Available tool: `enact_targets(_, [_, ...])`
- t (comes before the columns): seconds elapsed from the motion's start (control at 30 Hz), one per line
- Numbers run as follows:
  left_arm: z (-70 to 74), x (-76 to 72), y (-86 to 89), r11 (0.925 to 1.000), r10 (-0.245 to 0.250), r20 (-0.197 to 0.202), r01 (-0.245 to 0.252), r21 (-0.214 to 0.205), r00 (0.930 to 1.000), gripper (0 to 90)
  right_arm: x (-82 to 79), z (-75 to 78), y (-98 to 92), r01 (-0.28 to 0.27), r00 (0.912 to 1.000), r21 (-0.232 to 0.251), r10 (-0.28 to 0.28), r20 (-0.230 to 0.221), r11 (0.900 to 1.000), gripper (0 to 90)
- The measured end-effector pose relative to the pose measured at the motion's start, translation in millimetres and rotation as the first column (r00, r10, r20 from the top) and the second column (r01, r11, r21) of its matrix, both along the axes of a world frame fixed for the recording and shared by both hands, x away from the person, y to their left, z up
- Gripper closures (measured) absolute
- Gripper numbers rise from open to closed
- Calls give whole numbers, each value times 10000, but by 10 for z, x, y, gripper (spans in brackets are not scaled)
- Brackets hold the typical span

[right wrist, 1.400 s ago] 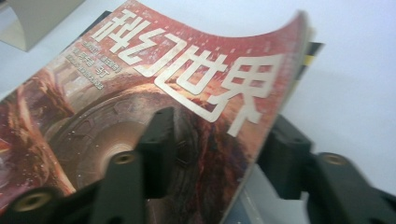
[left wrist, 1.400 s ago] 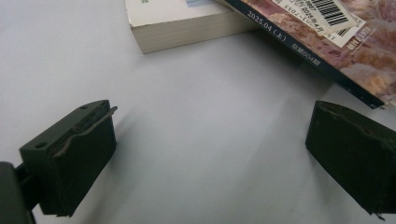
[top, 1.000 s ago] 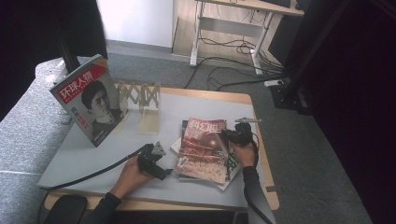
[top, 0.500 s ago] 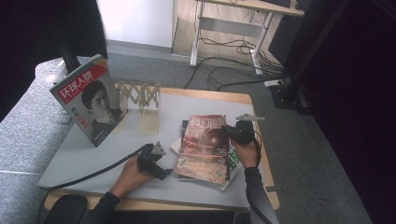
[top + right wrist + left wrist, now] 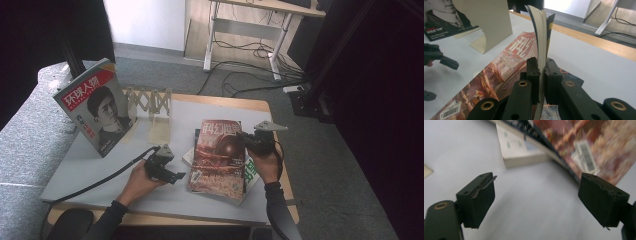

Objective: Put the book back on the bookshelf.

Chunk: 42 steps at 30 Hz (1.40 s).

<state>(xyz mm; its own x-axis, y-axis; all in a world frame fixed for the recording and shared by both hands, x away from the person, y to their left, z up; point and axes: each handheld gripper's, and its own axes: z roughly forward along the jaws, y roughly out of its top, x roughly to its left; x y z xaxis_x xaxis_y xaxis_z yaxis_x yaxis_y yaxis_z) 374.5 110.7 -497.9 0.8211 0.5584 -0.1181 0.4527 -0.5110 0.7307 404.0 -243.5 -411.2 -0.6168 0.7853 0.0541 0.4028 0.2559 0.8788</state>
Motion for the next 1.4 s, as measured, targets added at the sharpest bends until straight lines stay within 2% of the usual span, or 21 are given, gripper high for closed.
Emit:
enact_targets(0.03, [25,9,8,9999,-19,-35,18,-150,10000,152,-16,17,9,-40,10000,16,40,44,10000,827])
enact_targets(0.07, [50,16,-2,10000,-23,-63,23,-73,10000,153,-31,35,15,-92,9999,11,92,83,10000,827])
enact_targets(0.13, [95,15,-54,9991,-285,222,278,309,9993,154,-58,66,37,-162,9997,44,161,180,9999,827])
enact_targets(0.33, [176,69,-192,9980,-631,253,629,89,9977,167,-145,152,104,-520,9976,54,517,452,9986,827])
enact_targets(0.47, [166,117,-264,9968,-805,227,804,50,9965,180,-200,198,154,-758,9951,-49,760,626,9971,827])
enact_targets(0.6, [120,169,-298,9954,-878,15,878,-396,9961,209,-240,230,180,-894,9932,-11,893,749,9960,827])
enact_targets(0.7, [77,193,-356,9943,-1050,-32,1049,-179,9945,223,-263,245,182,-991,9914,17,986,855,9951,826])
enact_targets(0.8, [54,204,-421,9913,-1279,-180,1273,-333,9916,228,-283,254,183,-1083,9898,54,1073,941,9941,827])
enact_targets(0.9, [53,207,-426,9874,-1480,-333,1458,-617,9884,298,-300,259,181,-1137,9889,57,1126,968,9935,827])
enact_targets(0.97, [53,197,-428,9845,-1643,-399,1614,-682,9856,404,-304,259,182,-1185,9879,48,1175,1009,9929,826])
enact_targets(1.13, [79,213,-400,9854,-1590,-836,1529,-750,9837,474,-315,267,190,-1269,9864,80,1253,1059,9919,826])
enact_targets(1.27, [146,222,-342,9823,-1715,-1091,1616,-944,9791,564,-325,292,173,-1363,9847,182,1335,1125,9905,826])
enact_targets(1.4, [227,179,-297,9773,-1886,-876,1782,-1148,9781,643,-335,336,156,-1382,9837,241,1344,1196,9901,826])
